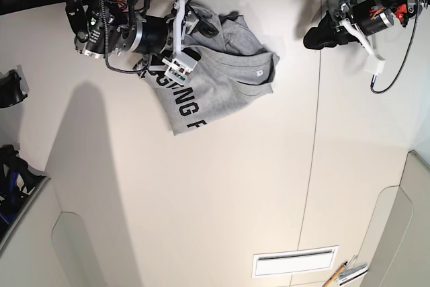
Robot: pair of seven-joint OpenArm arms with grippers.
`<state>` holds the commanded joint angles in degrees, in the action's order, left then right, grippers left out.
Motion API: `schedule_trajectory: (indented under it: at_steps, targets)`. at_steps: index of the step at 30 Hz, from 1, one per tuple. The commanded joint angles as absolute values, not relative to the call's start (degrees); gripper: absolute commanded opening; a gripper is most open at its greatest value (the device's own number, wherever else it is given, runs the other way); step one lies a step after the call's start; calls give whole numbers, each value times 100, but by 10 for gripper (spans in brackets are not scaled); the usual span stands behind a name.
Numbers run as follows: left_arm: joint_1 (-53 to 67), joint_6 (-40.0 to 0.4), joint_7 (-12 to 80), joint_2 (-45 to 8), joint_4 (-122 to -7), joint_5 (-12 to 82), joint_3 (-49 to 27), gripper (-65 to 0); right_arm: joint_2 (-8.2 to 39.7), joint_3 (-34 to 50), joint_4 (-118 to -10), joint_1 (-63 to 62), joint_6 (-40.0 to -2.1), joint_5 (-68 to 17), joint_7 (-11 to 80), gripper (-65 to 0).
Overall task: Fold the T-shirt properly
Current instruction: 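Grasp the collar end with the right gripper and fold it over the stack, then grasp the bundle edges with both grippers and flatten it into a square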
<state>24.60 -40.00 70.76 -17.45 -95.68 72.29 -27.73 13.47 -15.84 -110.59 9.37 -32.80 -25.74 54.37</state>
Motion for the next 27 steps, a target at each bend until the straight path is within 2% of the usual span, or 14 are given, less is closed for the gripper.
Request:
schedule_trajectory:
  at_steps: [4, 9, 16, 22, 27]
  targets:
    - [2462, -4000, 7096, -1747, -9568, 7223, -2773, -255, 1347, -1581, -11043, 923, -3280, -2438, 5367, -520]
    - [2462, -4000, 7096, -1747, -9568, 7225, -2773, -255, 1347, -1584, -11043, 923, -3280, -2499, 5360, -650]
    - [2462, -4000, 7098, -1763, -9568, 7223, -2773, -255, 1221, -1588, -11078, 921, -3413, -3492, 5433, -650]
    - [2462, -4000, 7102, -1918, -9568, 7223, -2773, -255, 652, -1634, -11096, 902, -3433, -3645, 5470, -650]
    - [2462, -4000, 7098, -1925, -9568, 7225, -2773, -255, 504, -2158, -11096, 893, -3433, -3586, 5463, -650]
